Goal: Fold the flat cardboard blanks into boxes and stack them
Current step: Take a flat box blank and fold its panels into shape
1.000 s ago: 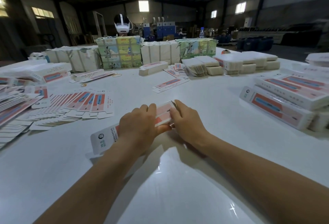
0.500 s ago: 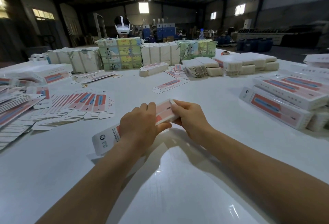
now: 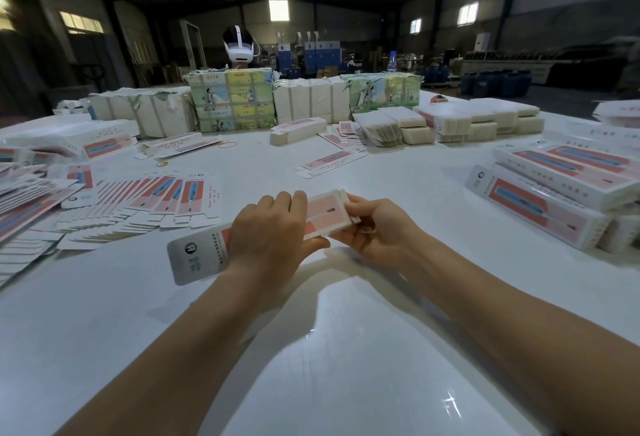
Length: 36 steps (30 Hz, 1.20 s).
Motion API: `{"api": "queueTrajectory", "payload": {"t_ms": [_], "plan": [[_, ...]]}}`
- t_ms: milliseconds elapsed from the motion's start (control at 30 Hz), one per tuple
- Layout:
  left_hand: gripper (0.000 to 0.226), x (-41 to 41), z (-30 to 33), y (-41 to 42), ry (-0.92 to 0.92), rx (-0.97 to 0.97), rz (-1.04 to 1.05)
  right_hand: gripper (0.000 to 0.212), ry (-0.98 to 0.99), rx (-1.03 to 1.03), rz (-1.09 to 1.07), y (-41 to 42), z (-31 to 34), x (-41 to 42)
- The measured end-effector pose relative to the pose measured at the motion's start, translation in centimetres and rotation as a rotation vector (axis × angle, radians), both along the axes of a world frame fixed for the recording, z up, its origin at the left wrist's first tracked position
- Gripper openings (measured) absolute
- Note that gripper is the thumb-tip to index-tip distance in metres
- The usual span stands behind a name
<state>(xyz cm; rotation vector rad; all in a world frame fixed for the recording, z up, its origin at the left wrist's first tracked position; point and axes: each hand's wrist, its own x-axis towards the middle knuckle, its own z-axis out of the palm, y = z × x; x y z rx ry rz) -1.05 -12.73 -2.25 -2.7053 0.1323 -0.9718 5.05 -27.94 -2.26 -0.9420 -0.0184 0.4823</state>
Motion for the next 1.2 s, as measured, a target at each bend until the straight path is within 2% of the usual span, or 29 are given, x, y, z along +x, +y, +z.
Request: {"api": "queueTrajectory", "payload": {"t_ms": [133, 267, 367, 433, 533, 600, 700, 767, 900, 1000, 1067, 1133, 1200], "plan": [[0.071, -0.2, 0.1, 0.0, -0.006, 0.002, 0.003, 0.037, -0.055, -0.079, -0.025, 0.0, 0.0, -0.1], [0.073, -0.3, 0.3, -0.3, -0.055, 0.092, 0.036, 0.037, -0.203, -0.302, -0.174, 0.9, -0.2, -0.9], [0.075, -0.3, 0.2, -0.9, -0.067, 0.081, 0.048, 0.034, -0.531, -0.584, -0.38, 1.6, -0.5, -1.8], [0.074, -0.3, 0.3, -1.3, -0.061, 0.032, 0.061, 0.029, -0.761, -0.727, -0.444, 1.9, -0.7, -2.5], [0.073, -0.5, 0.2, -1.1, -0.057, -0.025, 0.072, 0.021, -0.927, -0.84, -0.446, 2.0, -1.0, -3.0], [0.074, -0.6, 0.2, -1.1, -0.031, -0.052, 0.079, 0.021, -0.933, -0.843, -0.422, 2.0, -0.9, -2.9], [0.079, -0.4, 0.2, -1.3, -0.015, -0.067, 0.092, 0.024, -0.792, -0.709, -0.374, 1.8, -0.6, -2.5], [0.079, 0.0, -0.1, -1.6, -0.022, -0.033, 0.102, 0.026, -0.749, -0.691, -0.404, 1.6, -0.5, -2.2], [0.074, -0.6, 0.3, -2.3, -0.051, -0.055, 0.062, 0.027, -0.928, -0.854, -0.509, 1.6, -1.0, -2.6], [0.072, -0.8, 0.4, -2.3, -0.105, -0.035, 0.069, 0.025, -0.977, -0.88, -0.523, 1.8, -1.1, -2.9], [0.074, -0.7, 0.4, -1.9, -0.046, -0.086, 0.081, 0.022, -0.925, -0.818, -0.459, 1.9, -0.9, -2.8], [0.073, -0.1, 0.1, -1.3, -0.02, -0.148, 0.116, 0.019, -0.792, -0.658, -0.347, 1.8, -0.5, -2.6], [0.071, 0.1, 0.1, -0.8, -0.023, -0.199, 0.124, 0.025, -0.757, -0.649, -0.324, 1.7, -0.3, -2.4]]}}
